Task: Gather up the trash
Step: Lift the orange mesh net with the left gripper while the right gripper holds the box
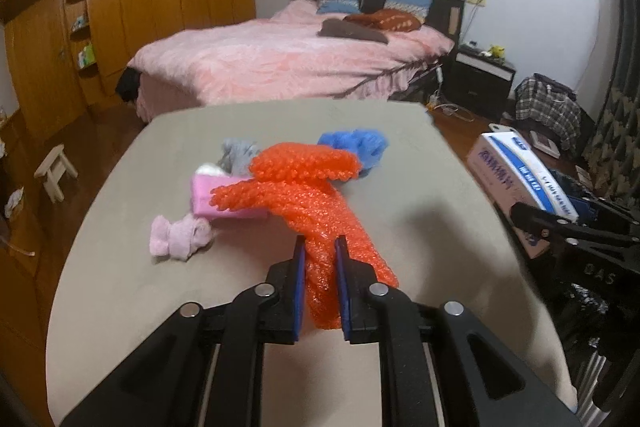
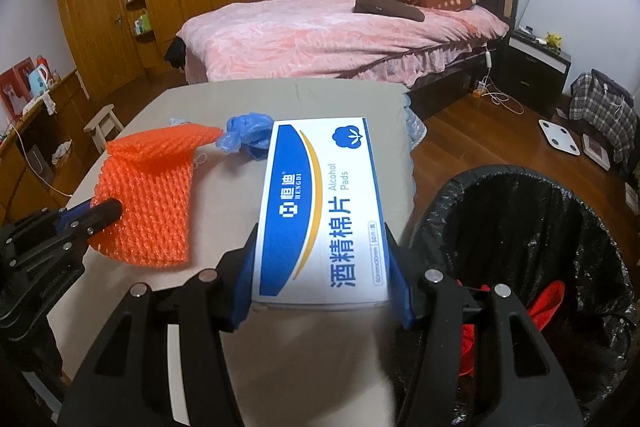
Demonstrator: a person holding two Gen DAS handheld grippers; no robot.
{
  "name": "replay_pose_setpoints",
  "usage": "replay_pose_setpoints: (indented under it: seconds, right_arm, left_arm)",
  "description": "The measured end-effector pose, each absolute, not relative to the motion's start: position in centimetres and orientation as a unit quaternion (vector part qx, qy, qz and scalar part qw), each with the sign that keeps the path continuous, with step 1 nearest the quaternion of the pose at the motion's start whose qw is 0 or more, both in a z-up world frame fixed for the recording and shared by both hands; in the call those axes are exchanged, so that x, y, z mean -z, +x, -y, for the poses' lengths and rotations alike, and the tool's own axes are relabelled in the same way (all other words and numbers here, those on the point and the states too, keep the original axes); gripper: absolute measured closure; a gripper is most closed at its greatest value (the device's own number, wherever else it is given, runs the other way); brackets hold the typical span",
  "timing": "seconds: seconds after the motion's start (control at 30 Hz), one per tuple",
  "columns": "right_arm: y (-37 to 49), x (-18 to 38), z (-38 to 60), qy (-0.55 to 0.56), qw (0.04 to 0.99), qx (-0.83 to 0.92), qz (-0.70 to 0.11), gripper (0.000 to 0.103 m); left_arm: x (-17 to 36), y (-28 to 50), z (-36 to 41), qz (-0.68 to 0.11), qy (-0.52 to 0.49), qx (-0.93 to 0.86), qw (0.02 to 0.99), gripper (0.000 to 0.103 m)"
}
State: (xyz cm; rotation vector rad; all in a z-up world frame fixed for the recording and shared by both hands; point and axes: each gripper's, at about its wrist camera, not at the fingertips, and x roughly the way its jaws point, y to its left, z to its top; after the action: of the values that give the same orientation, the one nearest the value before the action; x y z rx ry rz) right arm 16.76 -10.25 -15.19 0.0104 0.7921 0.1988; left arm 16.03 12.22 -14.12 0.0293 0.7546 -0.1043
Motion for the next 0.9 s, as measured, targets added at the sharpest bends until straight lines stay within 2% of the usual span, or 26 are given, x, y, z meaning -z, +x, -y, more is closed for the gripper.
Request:
replay_pose_setpoints:
  seconds: [0.07,0.13,0.3,0.47,0.9]
  right_arm:
    - [17.0,15.6,10.0,0.002,0.916,-0.098,-0.39,0.05]
    - [17.1,15.9,9.8,0.0,0.914,-0.1,-0.394,0.05]
    - [17.8,16.4,9.2,-0.004,0.911,-0.104,-0.399,0.05]
    - [18.5,16.4,8.6,-0.008,0.912,-0.109,-0.395,0.05]
    - [20.6,17.4,7.9,-0.01,0.908,-0.109,-0.404,0.05]
  left_arm:
    - [14.8,16.3,-13.0,-0.38,0.001,0.046,0.924,0.079]
    - [15.1,16.2,-13.4,-0.383,-0.006,0.039,0.923,0.06]
    - [15.5,15.8,-14.5,-0.378,-0.003,0.017,0.926,0.045]
    - [15.1,15.4,-15.1,-0.356,0.006,0.006,0.934,0.038]
    - [17.1,20.9,-14.7,-0.358,0.001,0.017,0.933,0.037]
